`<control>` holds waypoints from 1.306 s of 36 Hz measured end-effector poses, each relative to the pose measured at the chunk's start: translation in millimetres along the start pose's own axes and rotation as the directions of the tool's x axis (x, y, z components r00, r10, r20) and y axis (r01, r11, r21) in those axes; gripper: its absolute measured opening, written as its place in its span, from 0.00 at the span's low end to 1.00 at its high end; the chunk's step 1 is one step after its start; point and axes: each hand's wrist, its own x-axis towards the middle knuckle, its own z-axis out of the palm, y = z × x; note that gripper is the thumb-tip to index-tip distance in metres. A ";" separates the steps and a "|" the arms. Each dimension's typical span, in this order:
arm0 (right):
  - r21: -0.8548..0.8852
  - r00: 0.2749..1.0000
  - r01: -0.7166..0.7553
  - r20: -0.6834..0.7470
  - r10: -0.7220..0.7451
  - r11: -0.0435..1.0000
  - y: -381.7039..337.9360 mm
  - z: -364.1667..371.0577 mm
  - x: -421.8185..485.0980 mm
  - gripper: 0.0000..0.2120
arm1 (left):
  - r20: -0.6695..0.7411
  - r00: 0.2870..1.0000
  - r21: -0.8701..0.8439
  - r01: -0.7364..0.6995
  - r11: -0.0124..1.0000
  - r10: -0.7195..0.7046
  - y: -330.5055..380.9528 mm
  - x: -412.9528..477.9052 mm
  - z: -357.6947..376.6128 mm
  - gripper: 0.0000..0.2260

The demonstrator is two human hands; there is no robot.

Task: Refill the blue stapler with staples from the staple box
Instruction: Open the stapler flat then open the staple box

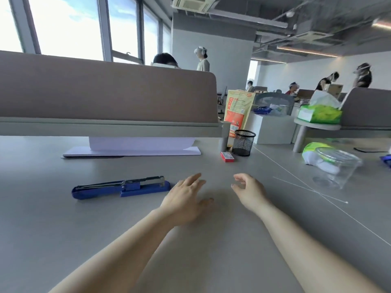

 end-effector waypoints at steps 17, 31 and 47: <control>-0.366 0.998 0.057 0.037 -0.047 0.929 22.1 31.2 127.4 0.35 | 0.136 0.980 0.172 0.124 0.977 -0.149 -6.3 42.2 31.8 0.37; -0.515 0.979 0.144 0.199 -0.046 0.845 17.2 25.2 96.3 0.29 | 0.119 0.984 0.143 0.115 0.983 -0.133 -6.6 43.4 29.4 0.36; -0.295 0.984 0.170 0.001 -0.178 0.940 7.5 -19.7 -42.6 0.11 | -0.031 0.996 0.094 0.088 0.992 -0.086 16.4 9.3 19.1 0.27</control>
